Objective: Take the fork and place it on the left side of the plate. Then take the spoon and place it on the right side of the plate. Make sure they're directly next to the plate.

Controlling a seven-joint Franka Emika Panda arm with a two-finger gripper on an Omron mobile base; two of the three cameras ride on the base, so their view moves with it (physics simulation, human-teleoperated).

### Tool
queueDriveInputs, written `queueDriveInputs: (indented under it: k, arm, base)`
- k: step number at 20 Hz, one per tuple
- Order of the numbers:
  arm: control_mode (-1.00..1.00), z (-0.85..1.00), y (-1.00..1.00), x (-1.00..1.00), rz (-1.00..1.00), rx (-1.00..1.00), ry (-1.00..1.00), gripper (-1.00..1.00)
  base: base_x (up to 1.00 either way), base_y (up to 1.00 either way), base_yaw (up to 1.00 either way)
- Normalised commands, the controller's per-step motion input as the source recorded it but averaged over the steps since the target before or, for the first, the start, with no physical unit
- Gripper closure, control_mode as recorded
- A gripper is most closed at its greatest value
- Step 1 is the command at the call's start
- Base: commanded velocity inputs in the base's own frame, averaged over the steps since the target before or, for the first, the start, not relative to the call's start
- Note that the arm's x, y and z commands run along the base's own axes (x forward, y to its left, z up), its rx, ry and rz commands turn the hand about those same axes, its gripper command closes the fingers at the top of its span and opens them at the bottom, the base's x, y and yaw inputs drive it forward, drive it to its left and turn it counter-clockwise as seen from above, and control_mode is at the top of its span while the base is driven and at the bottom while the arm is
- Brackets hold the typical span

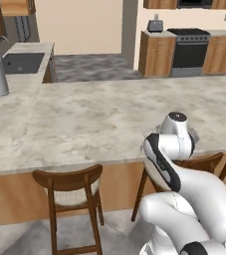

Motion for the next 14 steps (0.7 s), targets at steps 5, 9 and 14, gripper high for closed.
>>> queueDriveInputs:
  k: [5,9,14]
  arm:
    - [1.00,0.00,0.00,0.00,0.00,0.00,0.00,-1.00]
    - [1.00,0.00,0.00,0.00,0.00,0.00,0.00,-1.00]
    - [1.00,0.00,0.00,0.00,0.00,0.00,0.00,-1.00]
  base:
    - [-0.89,-0.02,-0.06]
    - [-0.39,-0.26,-0.36]
    - [0.00,-0.14,-0.81]
